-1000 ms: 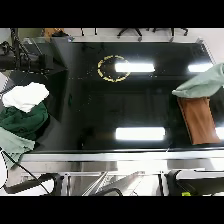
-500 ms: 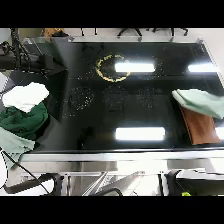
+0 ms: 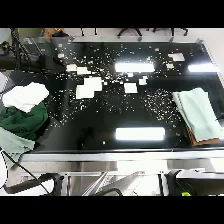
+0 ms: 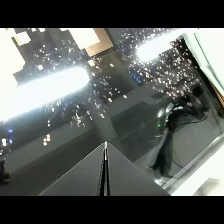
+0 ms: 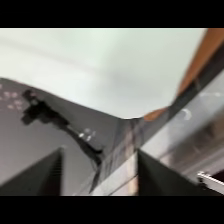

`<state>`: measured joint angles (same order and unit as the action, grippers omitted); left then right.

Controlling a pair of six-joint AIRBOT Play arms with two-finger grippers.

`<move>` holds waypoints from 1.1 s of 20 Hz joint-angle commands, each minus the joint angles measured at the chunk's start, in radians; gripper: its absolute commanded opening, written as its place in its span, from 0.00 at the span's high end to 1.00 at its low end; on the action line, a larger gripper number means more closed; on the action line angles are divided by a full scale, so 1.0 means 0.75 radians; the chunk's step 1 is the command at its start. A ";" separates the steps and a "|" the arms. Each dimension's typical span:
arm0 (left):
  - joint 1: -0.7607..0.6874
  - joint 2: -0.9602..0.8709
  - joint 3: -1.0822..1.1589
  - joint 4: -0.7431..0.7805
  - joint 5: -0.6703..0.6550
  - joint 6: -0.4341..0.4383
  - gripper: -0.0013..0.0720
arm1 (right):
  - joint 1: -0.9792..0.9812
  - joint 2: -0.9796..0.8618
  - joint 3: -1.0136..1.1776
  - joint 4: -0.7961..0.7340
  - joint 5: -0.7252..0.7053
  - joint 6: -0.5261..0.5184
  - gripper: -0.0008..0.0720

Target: Fold the shirts.

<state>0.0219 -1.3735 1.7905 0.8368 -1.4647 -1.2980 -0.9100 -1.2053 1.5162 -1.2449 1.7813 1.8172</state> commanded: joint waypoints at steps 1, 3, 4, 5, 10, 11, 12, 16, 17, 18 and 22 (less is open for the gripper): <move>-0.001 0.000 0.001 -0.001 0.007 0.000 0.97 | 0.027 0.004 -0.011 0.294 -0.090 -0.099 0.97; 0.000 0.001 0.001 -0.001 -0.002 0.000 0.97 | 0.104 0.038 -0.014 0.400 -0.193 -0.158 0.96; -0.001 0.001 -0.002 0.001 -0.024 -0.001 0.97 | 0.166 0.069 -0.019 0.408 -0.243 -0.186 0.96; -0.001 0.011 -0.031 -0.001 -0.062 -0.015 0.97 | 0.241 0.108 -0.039 0.404 -0.294 -0.213 0.96; -0.137 0.343 -0.689 0.011 0.014 -0.015 0.97 | 0.812 0.473 -0.552 0.364 -0.595 -0.368 0.96; -0.178 0.436 -0.858 0.011 0.061 -0.016 0.97 | 0.933 0.545 -0.692 0.364 -0.629 -0.371 0.96; -0.221 0.526 -1.016 0.011 0.099 -0.017 0.97 | 1.056 0.615 -0.832 0.365 -0.672 -0.369 0.96; -0.348 0.762 -1.415 0.011 0.209 -0.082 0.97 | 1.334 0.729 -1.079 0.365 -0.812 -0.345 0.96; -0.358 0.801 -1.461 0.011 0.217 -0.093 0.97 | 1.359 0.728 -1.081 0.365 -0.821 -0.345 0.96; -0.359 0.839 -1.501 0.011 0.223 -0.096 0.97 | 1.375 0.726 -1.081 0.379 -0.818 -0.344 0.96; -0.358 0.956 -1.552 0.011 0.261 -0.097 0.96 | 1.382 0.726 -1.081 0.468 -0.805 -0.344 0.96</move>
<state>-0.2375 -0.7277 0.6811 0.8452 -1.2999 -1.3613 0.0986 -0.6701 0.7238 -0.9340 1.1923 1.5600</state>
